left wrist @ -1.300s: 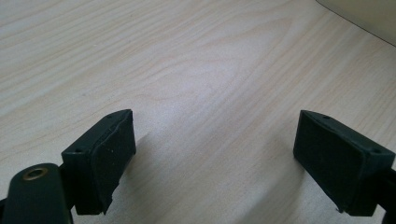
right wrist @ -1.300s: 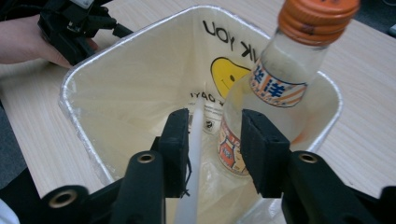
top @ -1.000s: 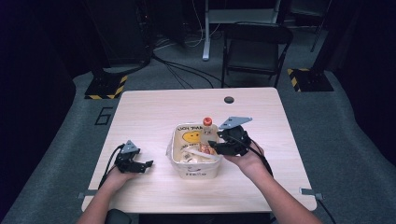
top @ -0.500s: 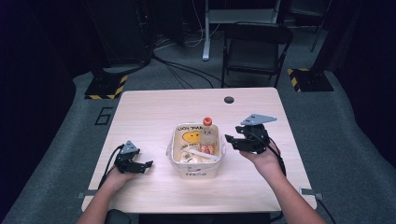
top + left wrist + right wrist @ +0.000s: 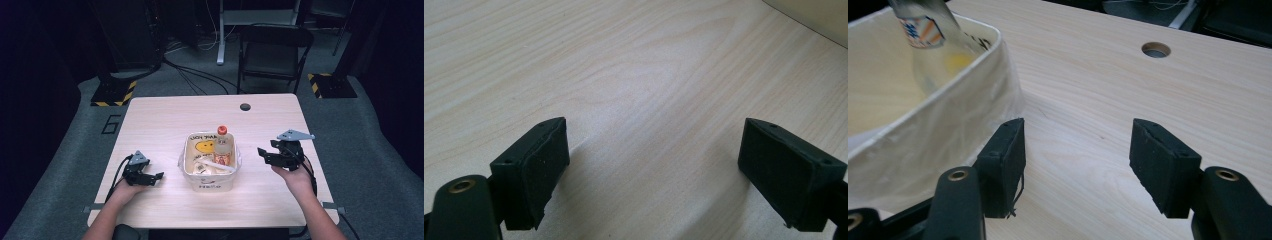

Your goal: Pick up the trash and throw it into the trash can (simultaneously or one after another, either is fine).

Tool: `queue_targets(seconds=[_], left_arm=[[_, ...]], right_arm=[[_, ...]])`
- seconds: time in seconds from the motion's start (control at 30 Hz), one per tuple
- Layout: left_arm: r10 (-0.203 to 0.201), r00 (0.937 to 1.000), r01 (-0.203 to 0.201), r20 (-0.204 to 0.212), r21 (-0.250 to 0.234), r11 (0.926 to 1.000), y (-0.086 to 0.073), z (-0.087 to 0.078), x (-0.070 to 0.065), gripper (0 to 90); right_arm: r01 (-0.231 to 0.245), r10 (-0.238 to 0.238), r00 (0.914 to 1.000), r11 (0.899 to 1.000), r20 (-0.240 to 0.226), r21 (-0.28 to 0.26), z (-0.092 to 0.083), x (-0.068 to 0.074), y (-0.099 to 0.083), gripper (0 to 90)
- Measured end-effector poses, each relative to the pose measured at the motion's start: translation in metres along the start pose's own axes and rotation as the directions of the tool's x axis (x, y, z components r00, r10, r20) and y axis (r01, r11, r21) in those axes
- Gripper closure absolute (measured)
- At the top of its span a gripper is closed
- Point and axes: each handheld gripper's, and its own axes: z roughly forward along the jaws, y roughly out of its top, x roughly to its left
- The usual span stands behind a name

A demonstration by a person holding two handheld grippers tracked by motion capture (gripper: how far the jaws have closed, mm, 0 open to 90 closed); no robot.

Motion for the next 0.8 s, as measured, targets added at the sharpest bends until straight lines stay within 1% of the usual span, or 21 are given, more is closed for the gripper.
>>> queue_targets(seconds=[0.13, 0.33, 0.47, 0.6, 0.67, 0.8], left_arm=[[0.0, 1.0, 0.0, 0.0, 0.0, 1.0, 0.0, 0.0, 0.0, 12.8], [0.0, 1.0, 0.0, -0.001, 0.002, 1.0, 0.0, 0.0, 0.0, 12.8], [0.0, 1.0, 0.0, 0.001, 0.003, 1.0, 0.0, 0.0, 0.0, 12.8], [0.0, 1.0, 0.0, -0.001, 0.002, 1.0, 0.0, 0.0, 0.0, 12.8], [0.0, 1.0, 0.0, 0.0, 0.0, 1.0, 0.0, 0.0, 0.0, 12.8], [0.0, 1.0, 0.0, 0.0, 0.0, 1.0, 0.0, 0.0, 0.0, 12.8]], right_arm=[[-0.008, 0.008, 0.9997, 1.0, 0.024, 0.009, 0.003, -0.006, -0.014, 38.2], [-0.043, 0.042, 0.9977, 0.999, 0.054, 0.016, 0.008, -0.013, -0.035, 38.0], [-0.058, 0.056, 0.996, 0.998, 0.07, 0.028, 0.011, -0.017, -0.045, 38.0], [-0.075, 0.071, 0.9943, 0.996, 0.08, 0.045, 0.017, -0.021, -0.057, 37.7], [-0.091, 0.086, 0.9926, 0.994, 0.085, 0.057, 0.02, -0.023, -0.064, 37.2], [-0.098, 0.09, 0.9902, 0.992, 0.106, 0.074, 0.023, -0.028, -0.072, 34.7]])
